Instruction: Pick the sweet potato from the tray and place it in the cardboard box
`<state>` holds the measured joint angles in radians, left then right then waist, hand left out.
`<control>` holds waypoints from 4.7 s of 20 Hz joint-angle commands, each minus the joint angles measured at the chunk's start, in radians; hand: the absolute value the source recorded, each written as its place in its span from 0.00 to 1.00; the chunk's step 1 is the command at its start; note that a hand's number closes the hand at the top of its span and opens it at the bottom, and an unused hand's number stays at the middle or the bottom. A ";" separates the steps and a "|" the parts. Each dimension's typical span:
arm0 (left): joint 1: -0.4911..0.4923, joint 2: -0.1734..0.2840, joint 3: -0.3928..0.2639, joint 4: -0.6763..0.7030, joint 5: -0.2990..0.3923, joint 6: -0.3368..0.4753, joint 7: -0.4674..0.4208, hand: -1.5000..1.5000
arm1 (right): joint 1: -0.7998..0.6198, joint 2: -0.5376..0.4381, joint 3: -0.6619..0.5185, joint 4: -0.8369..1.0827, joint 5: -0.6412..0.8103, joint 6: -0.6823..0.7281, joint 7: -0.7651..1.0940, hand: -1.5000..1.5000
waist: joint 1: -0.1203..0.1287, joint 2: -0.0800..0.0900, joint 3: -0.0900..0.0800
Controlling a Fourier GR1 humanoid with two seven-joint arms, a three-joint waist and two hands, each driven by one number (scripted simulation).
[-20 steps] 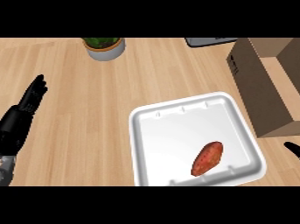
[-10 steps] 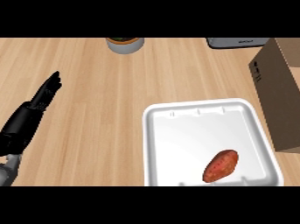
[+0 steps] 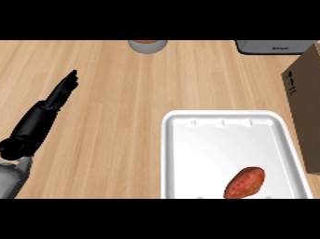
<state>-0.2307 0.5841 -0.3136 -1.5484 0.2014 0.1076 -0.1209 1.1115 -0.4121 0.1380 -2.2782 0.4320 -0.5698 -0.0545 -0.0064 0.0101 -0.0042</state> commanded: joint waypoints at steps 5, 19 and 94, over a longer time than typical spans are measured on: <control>-0.010 -0.020 -0.005 0.014 -0.020 -0.032 0.003 0.50 | -0.008 0.013 0.165 -0.147 0.319 0.125 0.408 0.00 | 0.034 0.003 0.000; -0.009 -0.089 0.028 0.090 -0.073 -0.048 -0.066 0.50 | -0.450 0.126 0.343 -0.059 0.604 0.354 0.946 0.00 | 0.014 -0.004 0.001; -0.011 -0.308 0.249 -0.015 -0.292 -0.303 0.063 0.50 | -2.082 0.018 -0.144 1.505 0.726 0.333 0.758 1.00 | 0.067 0.003 0.005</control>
<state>-0.2615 0.2819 -0.0561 -1.5279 -0.0855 -0.2005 -0.0749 -0.8698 -0.3994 0.0286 -0.8601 1.1025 -0.1353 0.6231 0.0677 0.0166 0.0005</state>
